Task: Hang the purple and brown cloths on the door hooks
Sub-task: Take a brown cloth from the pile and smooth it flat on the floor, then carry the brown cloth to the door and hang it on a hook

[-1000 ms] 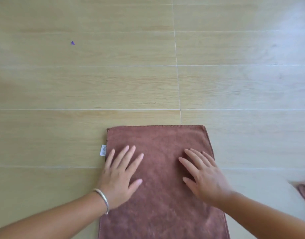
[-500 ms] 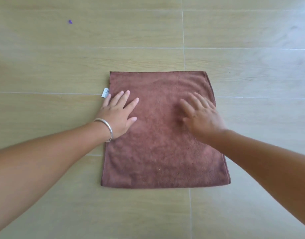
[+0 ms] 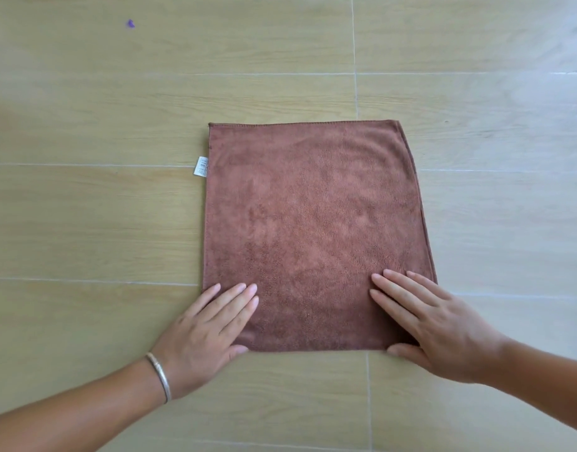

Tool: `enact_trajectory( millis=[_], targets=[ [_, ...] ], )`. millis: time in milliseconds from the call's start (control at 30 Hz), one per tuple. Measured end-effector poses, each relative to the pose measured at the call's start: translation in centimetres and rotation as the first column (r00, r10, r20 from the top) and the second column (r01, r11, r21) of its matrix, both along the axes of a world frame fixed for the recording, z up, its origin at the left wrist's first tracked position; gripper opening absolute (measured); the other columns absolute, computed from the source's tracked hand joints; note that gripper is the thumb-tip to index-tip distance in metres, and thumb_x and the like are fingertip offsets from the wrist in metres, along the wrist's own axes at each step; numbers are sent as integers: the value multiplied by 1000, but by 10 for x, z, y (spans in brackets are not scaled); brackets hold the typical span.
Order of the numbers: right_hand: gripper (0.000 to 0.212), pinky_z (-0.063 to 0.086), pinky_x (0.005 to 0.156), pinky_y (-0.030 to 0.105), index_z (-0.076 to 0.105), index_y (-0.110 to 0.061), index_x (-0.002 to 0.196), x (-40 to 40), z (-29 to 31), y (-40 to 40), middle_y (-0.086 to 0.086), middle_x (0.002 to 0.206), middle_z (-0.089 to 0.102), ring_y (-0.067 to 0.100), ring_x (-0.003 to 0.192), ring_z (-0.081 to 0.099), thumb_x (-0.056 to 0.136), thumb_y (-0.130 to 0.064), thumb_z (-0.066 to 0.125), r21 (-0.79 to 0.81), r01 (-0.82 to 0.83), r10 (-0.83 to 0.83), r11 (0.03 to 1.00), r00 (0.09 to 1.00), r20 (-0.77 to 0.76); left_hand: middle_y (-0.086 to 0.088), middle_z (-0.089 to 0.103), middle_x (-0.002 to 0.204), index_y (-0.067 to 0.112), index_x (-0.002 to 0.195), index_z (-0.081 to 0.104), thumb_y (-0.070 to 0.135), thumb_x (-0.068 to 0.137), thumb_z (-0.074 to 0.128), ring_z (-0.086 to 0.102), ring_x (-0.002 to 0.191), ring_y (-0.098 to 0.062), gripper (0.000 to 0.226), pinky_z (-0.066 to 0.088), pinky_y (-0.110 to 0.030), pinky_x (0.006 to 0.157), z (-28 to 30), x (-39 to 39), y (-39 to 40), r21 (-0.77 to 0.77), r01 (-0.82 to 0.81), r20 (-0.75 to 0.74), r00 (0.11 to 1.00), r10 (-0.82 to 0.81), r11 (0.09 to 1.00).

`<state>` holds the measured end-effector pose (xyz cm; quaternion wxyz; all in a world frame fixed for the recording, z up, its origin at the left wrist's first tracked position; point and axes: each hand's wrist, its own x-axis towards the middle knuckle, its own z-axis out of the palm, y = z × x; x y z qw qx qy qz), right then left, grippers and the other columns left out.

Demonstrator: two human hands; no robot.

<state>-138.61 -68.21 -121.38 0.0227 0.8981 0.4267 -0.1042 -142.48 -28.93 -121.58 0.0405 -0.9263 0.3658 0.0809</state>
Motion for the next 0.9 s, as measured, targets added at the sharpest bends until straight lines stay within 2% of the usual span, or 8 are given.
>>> enact_trajectory(
  millis=[100, 267, 367, 433, 500, 700, 833, 900],
  targets=[
    [77, 25, 110, 45, 39, -8, 145, 3, -2, -7, 11, 154, 32, 30, 142, 30, 91, -63, 40, -19, -68, 68, 998, 998, 13, -12, 43, 148, 3, 138, 48, 40, 92, 42, 44, 135, -26, 60, 31, -44, 107, -1, 4, 2, -26, 34, 25, 999, -33, 999],
    [55, 35, 108, 47, 50, -10, 139, 9, 13, -5, 10, 148, 42, 29, 135, 43, 97, -40, 34, -35, -74, 75, 997, 997, 28, -9, 53, 140, 5, 129, 61, 34, 100, 31, 53, 128, -23, 51, 41, -42, 104, 13, 11, 1, -62, 39, 0, 999, -39, 997],
    [50, 44, 103, 46, 63, -12, 128, 7, 41, 4, 9, 139, 55, 29, 129, 51, 96, -37, 34, -64, 44, -43, 997, 999, 23, -10, 62, 129, 3, 120, 68, 35, 106, 9, 62, 117, -24, 69, 53, -43, 94, 41, 18, 1, -69, -5, -51, 999, 2, 998],
    [48, 46, 102, 44, 68, -13, 120, 4, 69, 9, 8, 132, 60, 29, 124, 55, 94, -37, 35, -47, 159, -158, 986, 987, 23, -12, 66, 124, 2, 116, 70, 37, 105, 5, 65, 111, -25, 74, 55, -45, 88, 70, 22, 0, -56, -49, -73, 996, 45, 997],
    [47, 47, 101, 43, 71, -13, 115, 1, 102, 13, 7, 126, 65, 29, 120, 58, 93, -37, 36, -14, 237, -236, 971, 971, 28, -12, 68, 119, 3, 113, 71, 39, 104, 11, 68, 106, -25, 71, 57, -43, 84, 102, 28, -1, -50, -75, -74, 995, 71, 996],
    [50, 48, 97, 44, 70, -10, 113, -1, 221, 15, 5, 117, 68, 26, 117, 61, 94, -39, 34, -24, 348, -347, 937, 937, 37, -13, 68, 119, 3, 115, 70, 19, 84, 72, 69, 104, -28, 36, 56, -46, 86, 219, 44, 1, -80, -218, -105, 972, 210, 973],
    [34, 47, 97, 42, 69, -10, 110, 4, 315, 12, 3, 114, 68, 26, 117, 59, 92, -35, 56, -53, 341, -337, 939, 939, 68, -10, 66, 123, 6, 121, 67, 17, 81, 78, 67, 109, -26, 43, 51, -45, 94, 311, 51, 8, -116, -266, -115, 961, 253, 957],
    [31, 46, 97, 40, 69, -12, 110, 7, 368, 17, 1, 113, 68, 23, 117, 59, 84, -29, 68, -66, 339, -335, 938, 940, 64, -4, 60, 133, 12, 131, 60, 24, 91, 66, 58, 123, -21, 42, 38, -42, 107, 359, 55, 11, -73, -293, -162, 947, 279, 953]
  ],
)
